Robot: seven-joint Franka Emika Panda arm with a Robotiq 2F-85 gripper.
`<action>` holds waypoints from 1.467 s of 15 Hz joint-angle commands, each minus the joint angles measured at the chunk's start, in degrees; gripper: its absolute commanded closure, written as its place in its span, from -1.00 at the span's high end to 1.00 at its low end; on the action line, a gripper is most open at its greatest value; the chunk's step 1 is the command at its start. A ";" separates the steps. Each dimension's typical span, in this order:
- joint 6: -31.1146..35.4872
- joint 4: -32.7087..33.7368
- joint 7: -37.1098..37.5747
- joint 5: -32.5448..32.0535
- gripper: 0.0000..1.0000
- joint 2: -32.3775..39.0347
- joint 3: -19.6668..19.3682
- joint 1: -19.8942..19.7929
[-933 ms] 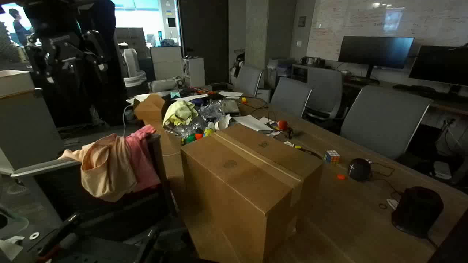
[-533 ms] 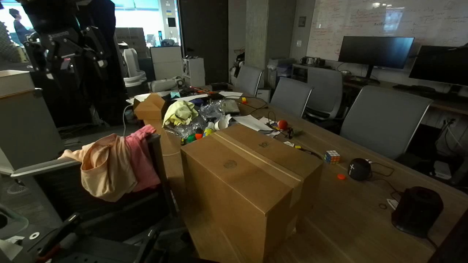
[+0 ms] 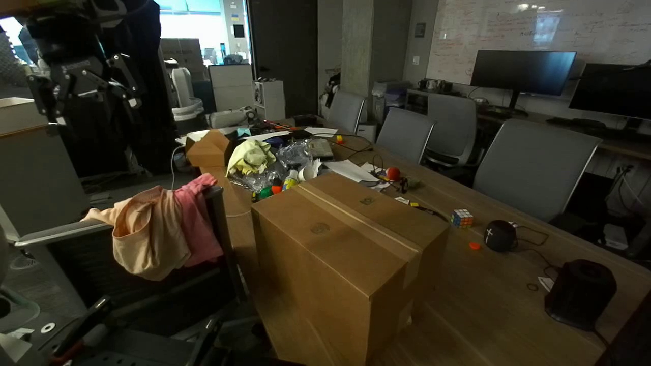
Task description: Put the clothes on the box
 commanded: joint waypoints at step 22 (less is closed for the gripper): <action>10.10 28.17 16.38 -6.53 1.00 40.19 3.53 6.85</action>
